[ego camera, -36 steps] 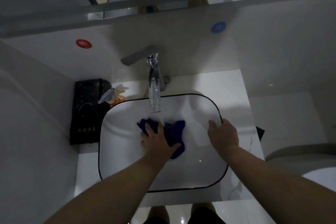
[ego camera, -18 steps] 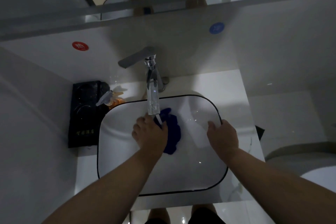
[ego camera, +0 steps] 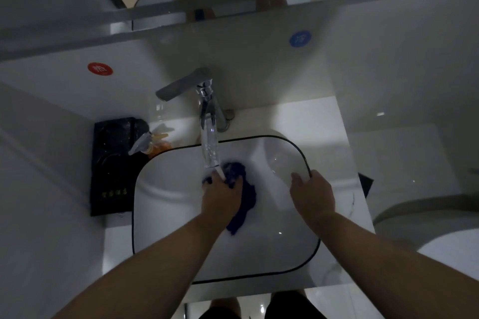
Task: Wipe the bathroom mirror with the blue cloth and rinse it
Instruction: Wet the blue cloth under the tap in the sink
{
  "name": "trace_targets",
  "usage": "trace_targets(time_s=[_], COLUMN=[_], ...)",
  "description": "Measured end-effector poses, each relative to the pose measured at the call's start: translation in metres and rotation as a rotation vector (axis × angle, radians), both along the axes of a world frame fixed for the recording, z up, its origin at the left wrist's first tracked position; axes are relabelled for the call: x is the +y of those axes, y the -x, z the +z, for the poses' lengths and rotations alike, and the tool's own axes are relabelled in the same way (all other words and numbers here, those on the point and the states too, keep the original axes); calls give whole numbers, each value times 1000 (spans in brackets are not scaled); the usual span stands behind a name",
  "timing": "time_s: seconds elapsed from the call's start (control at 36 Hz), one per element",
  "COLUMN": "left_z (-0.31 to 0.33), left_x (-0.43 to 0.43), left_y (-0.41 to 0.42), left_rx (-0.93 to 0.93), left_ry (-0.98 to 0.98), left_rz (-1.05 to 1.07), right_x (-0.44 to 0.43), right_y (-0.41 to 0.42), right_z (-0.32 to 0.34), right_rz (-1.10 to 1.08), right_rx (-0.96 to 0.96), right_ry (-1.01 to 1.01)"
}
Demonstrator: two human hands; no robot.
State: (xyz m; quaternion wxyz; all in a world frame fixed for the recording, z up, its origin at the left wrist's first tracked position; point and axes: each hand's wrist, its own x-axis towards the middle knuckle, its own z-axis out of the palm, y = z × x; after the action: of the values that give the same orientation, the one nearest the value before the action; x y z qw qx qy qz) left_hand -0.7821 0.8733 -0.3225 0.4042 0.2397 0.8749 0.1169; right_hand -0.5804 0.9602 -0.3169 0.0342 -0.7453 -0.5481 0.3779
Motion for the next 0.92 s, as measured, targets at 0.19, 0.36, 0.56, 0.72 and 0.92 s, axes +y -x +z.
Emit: trace_targets(time_s=[0.19,0.36,0.56,0.72,0.92], left_z=[1,-6,2,3,1], left_x=[-22,-27,-15,-30,-34], left_y=[5,-8,3,31,49], left_rx=[461,320,346,193,-58], left_ry=[-13,71,126,119,276], left_rz=[-165,-591,-695,-193,-108], right_x=[-1,0,-1,-3,-1], right_y=[-1,-1,0,-1,0], right_z=[-2,-1,-1,0,0], right_rz=[1,-2,0,9,14], right_rx=[-8,-13,-14,0,-3], right_ry=[0,6,-7,-14,2])
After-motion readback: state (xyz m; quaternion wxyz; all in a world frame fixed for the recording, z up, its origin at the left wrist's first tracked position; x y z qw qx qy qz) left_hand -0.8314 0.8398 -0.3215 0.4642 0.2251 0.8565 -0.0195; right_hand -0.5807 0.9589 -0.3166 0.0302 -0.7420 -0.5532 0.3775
